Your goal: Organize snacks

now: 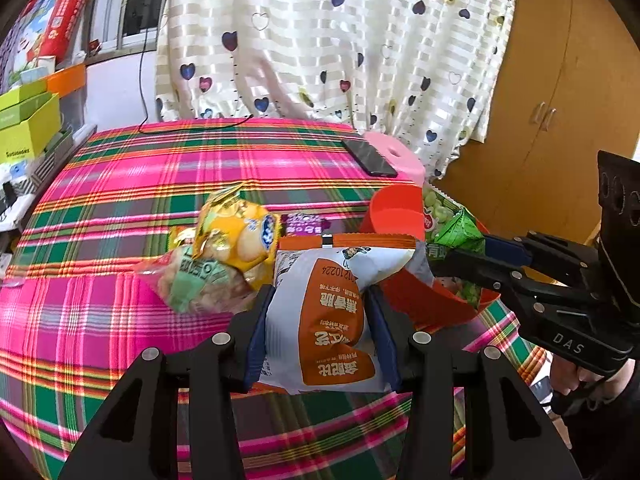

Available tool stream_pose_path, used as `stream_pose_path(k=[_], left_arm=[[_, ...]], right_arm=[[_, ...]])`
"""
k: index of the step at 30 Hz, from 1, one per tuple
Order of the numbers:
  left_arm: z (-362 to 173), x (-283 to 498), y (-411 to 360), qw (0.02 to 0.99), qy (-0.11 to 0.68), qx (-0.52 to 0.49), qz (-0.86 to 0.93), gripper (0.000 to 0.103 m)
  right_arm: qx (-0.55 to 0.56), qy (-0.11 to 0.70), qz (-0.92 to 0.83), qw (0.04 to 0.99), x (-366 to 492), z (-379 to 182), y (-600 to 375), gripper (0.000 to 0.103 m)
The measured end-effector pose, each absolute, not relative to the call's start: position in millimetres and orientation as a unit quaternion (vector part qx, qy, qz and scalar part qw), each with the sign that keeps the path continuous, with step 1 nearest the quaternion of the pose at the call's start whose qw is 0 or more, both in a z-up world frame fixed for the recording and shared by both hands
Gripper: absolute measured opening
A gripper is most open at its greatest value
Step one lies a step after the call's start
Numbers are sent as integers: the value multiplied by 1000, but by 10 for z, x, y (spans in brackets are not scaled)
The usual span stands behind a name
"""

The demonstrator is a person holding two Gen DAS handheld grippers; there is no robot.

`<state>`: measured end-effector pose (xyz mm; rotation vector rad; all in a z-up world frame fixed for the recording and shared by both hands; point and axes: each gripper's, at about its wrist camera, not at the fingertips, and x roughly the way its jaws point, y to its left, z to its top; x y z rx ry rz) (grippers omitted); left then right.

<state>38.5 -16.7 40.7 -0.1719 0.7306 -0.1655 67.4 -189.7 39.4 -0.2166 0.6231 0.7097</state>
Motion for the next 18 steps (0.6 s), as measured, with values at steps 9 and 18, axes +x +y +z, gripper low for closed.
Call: stream_pose_path(k=[9, 18], left_arm=[[468, 462, -333, 928, 354, -74, -95, 47], [519, 553, -492, 926, 354, -67, -111, 47]], right_arm=[[-91, 297, 320, 895, 711, 425, -2129, 23], [-84, 300, 306, 900, 761, 423, -2285, 23]])
